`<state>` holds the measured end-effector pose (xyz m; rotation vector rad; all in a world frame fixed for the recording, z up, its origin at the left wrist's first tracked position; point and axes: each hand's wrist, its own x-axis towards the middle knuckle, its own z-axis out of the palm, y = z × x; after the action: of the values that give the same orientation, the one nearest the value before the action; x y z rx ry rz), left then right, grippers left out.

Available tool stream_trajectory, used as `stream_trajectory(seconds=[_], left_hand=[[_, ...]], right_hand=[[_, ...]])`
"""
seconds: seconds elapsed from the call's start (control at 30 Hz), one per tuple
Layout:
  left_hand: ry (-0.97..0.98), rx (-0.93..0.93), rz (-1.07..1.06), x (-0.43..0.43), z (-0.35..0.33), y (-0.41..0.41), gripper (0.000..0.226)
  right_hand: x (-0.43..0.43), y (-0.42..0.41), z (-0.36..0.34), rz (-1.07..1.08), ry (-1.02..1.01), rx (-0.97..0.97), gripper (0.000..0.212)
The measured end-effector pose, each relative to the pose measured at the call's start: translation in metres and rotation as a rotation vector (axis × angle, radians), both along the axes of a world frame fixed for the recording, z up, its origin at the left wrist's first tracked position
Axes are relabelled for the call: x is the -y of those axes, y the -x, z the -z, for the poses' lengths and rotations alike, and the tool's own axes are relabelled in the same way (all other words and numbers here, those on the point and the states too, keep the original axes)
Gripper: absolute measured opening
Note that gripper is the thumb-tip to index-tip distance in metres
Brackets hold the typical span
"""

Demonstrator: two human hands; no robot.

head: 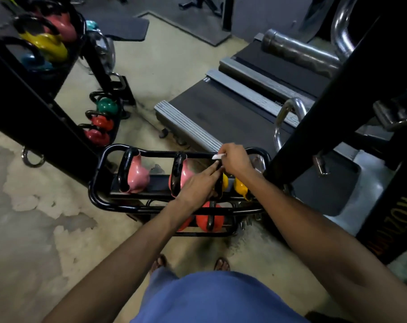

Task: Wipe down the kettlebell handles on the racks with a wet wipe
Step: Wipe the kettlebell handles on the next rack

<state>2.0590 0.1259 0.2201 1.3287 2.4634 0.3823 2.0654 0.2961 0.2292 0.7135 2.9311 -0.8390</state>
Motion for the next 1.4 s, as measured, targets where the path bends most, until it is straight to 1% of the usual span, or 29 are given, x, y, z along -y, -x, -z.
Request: stream_trajectory(seconds=[0.13, 0.23, 0.33, 0.4, 0.47, 0.53, 0.6, 0.7, 0.77, 0.8, 0.87, 0.9, 0.97, 1.03, 1.1, 1.17, 1.23, 1.33, 1.4], left_hand=[[0.017, -0.052, -0.015, -0.004, -0.012, -0.010, 0.085], [0.023, -0.090, -0.030, -0.006, -0.017, -0.015, 0.079], [0.034, -0.111, -0.024, -0.006, -0.022, -0.016, 0.077], [0.051, -0.137, -0.011, -0.006, -0.024, -0.017, 0.072], [0.041, -0.157, -0.007, -0.007, -0.021, -0.017, 0.064], [0.024, -0.159, 0.000, -0.009, -0.016, -0.015, 0.060], [0.009, -0.135, 0.017, -0.013, -0.011, -0.015, 0.068], [-0.023, -0.074, 0.022, -0.018, -0.007, -0.013, 0.080], [-0.021, -0.042, 0.019, -0.019, -0.005, -0.010, 0.084], [-0.012, -0.034, 0.014, -0.018, -0.004, -0.008, 0.086], [-0.002, -0.027, 0.001, -0.016, -0.003, -0.005, 0.086], [-0.001, -0.023, -0.006, -0.015, -0.003, -0.005, 0.087], [-0.003, -0.017, -0.021, -0.011, -0.003, -0.005, 0.088], [-0.004, -0.022, -0.035, -0.006, -0.003, -0.006, 0.088], [-0.017, -0.020, -0.036, -0.004, -0.002, -0.005, 0.088], [-0.033, -0.018, -0.032, -0.004, 0.000, -0.005, 0.088], [-0.033, -0.012, -0.032, -0.005, 0.003, -0.004, 0.090], [-0.037, -0.011, -0.028, -0.004, 0.007, -0.003, 0.092], [-0.047, -0.011, -0.020, -0.004, 0.005, -0.003, 0.090]], right_hand=[[-0.001, 0.011, -0.003, -0.079, -0.088, 0.114, 0.015], [-0.002, 0.024, -0.010, -0.143, -0.071, 0.239, 0.023], [0.003, 0.029, -0.019, -0.267, -0.131, 0.285, 0.025], [0.002, 0.027, -0.021, -0.368, -0.163, 0.322, 0.025], [-0.008, 0.024, -0.017, -0.414, -0.154, 0.342, 0.024], [-0.017, 0.016, -0.014, -0.387, -0.148, 0.308, 0.029], [-0.017, 0.002, -0.007, -0.283, -0.148, 0.230, 0.032], [-0.010, -0.013, 0.004, -0.095, -0.155, 0.077, 0.020], [-0.007, -0.015, 0.011, 0.046, -0.083, 0.060, 0.012], [-0.008, -0.015, 0.015, 0.122, -0.006, 0.069, 0.017], [-0.006, -0.014, 0.022, 0.222, 0.148, 0.061, 0.036], [-0.005, -0.012, 0.022, 0.256, 0.233, 0.055, 0.037], [0.000, -0.012, 0.020, 0.316, 0.444, 0.032, 0.029], [0.004, -0.016, 0.024, 0.351, 0.597, 0.037, 0.025], [0.004, -0.021, 0.032, 0.327, 0.627, 0.063, 0.021], [-0.003, -0.021, 0.037, 0.330, 0.610, 0.075, 0.022], [-0.014, -0.011, 0.039, 0.308, 0.501, 0.053, 0.021], [-0.017, -0.001, 0.028, 0.187, 0.312, 0.084, 0.015], [-0.014, 0.001, 0.014, 0.109, 0.221, 0.096, 0.018]])
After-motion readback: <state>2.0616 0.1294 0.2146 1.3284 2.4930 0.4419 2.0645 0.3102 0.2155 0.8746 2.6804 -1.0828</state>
